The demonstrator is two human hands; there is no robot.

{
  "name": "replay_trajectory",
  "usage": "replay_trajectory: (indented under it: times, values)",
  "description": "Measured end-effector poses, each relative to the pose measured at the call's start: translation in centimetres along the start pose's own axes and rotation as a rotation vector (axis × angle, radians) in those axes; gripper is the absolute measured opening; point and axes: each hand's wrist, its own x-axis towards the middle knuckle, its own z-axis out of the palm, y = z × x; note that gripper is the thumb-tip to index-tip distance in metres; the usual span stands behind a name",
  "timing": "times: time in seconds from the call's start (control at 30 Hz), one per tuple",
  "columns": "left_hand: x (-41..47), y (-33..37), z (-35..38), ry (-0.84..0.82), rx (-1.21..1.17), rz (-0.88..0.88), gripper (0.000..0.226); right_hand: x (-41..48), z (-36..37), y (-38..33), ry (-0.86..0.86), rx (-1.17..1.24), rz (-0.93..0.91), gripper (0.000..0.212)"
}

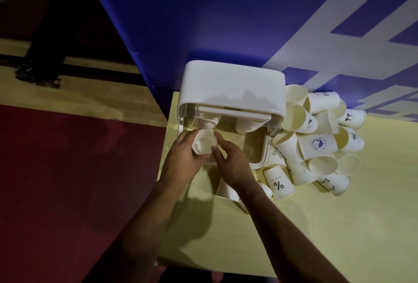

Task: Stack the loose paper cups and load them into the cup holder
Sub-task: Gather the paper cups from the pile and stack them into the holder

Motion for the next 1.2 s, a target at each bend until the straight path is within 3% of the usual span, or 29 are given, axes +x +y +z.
replay_trajectory:
  times: [0.23, 0.33, 0.5, 0.77, 0.97, 1.2]
  values:
    - [-1.8, 1.4, -0.9, 0.054, 0.061, 0.003, 0.081, -2.3, -2.3, -0.9, 0.066, 0.056, 0.061, 0.055]
    - [-4.6, 3.8, -0.4, 0.129, 0.113, 0.105, 0.064, -5.0, -4.7, 0.3, 0.193, 0.076, 0.098, 0.042]
    - [-6.9, 10.3, 4.5, -0.085, 0.055, 0.185, 0.058, -10.0, -10.0, 4.3, 0.330, 0.190, 0.231, 0.023]
    - [-5.1, 20.8, 14.7, -0.143, 0.135, 0.476, 0.058, -16.0, -17.6, 12.6, 0.458, 0.211, 0.330, 0.027]
    - [-1.2, 26.6, 23.3, -0.130, 0.415, 0.563, 0.074, -17.0, -22.5, 18.2, 0.502, 0.286, 0.423, 0.021]
    - [3.8, 27.5, 28.0, -0.162, 0.907, 0.541, 0.078, -15.0, -26.4, 23.4, 0.380, 0.223, 0.414, 0.024]
